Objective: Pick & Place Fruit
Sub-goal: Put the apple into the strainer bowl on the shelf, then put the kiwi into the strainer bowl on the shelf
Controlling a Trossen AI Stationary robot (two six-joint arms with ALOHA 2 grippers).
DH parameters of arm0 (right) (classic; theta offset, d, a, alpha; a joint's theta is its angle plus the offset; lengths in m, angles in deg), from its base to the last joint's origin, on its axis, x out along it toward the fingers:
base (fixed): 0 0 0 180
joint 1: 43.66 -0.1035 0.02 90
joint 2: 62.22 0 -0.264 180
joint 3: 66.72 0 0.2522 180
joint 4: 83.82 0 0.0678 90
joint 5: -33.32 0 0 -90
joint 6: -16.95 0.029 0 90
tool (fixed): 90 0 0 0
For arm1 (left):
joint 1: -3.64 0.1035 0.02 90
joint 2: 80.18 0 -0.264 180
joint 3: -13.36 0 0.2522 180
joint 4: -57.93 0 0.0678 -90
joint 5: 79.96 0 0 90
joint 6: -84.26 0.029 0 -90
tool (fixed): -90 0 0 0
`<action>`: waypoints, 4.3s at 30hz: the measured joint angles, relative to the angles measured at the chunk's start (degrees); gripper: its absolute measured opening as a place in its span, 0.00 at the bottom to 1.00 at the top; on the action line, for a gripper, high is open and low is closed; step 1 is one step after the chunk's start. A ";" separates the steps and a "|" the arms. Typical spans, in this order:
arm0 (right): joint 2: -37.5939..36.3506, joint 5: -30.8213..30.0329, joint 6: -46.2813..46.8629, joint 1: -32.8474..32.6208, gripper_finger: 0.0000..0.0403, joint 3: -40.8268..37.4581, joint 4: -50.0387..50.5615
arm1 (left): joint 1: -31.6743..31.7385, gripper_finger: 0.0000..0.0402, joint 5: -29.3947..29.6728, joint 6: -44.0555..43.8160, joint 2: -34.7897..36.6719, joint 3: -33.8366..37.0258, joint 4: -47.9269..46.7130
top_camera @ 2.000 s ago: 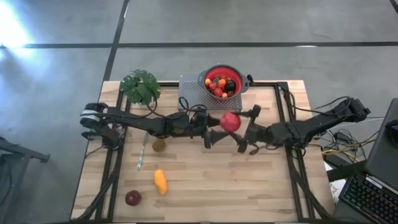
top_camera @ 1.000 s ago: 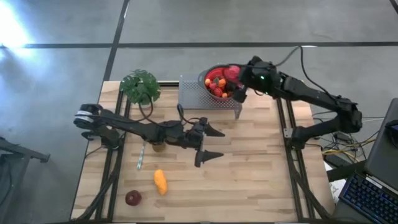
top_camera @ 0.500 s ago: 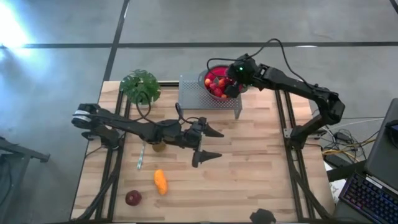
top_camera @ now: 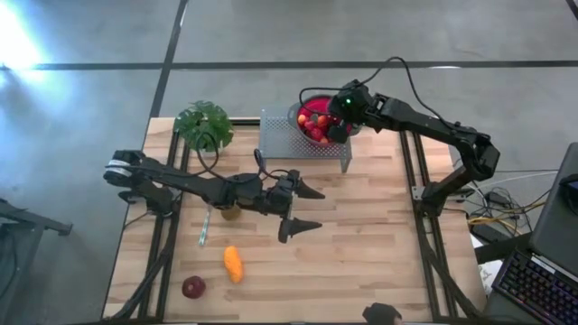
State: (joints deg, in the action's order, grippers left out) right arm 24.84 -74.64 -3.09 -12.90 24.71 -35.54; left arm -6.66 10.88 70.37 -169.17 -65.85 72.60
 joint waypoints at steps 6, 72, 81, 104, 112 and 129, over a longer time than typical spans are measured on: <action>-0.02 0.03 -1.89 0.00 0.98 -0.07 0.09 | 0.02 0.97 0.00 0.00 0.00 0.00 0.01; -24.74 8.40 18.51 -22.43 0.99 -3.48 25.46 | -9.36 0.97 31.50 2.17 14.10 -0.11 -56.10; -32.16 8.21 18.13 -22.40 0.99 -14.52 20.42 | -5.49 0.97 36.72 3.02 14.69 -0.09 -76.98; -31.82 8.33 15.02 -22.36 0.99 -15.56 17.68 | 6.08 0.97 38.13 40.30 -4.32 -0.02 -93.31; -31.82 8.31 14.46 -22.36 0.99 -15.58 17.16 | 6.11 0.97 39.27 48.33 -11.24 -0.02 -93.44; -31.82 8.29 13.63 -22.34 0.99 -15.65 17.01 | 7.74 0.88 37.49 53.33 -18.07 0.00 -87.44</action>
State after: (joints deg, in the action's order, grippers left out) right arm -6.98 -66.35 10.53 -35.24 9.06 -18.53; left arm 1.07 48.37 123.70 -187.24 -65.85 -14.84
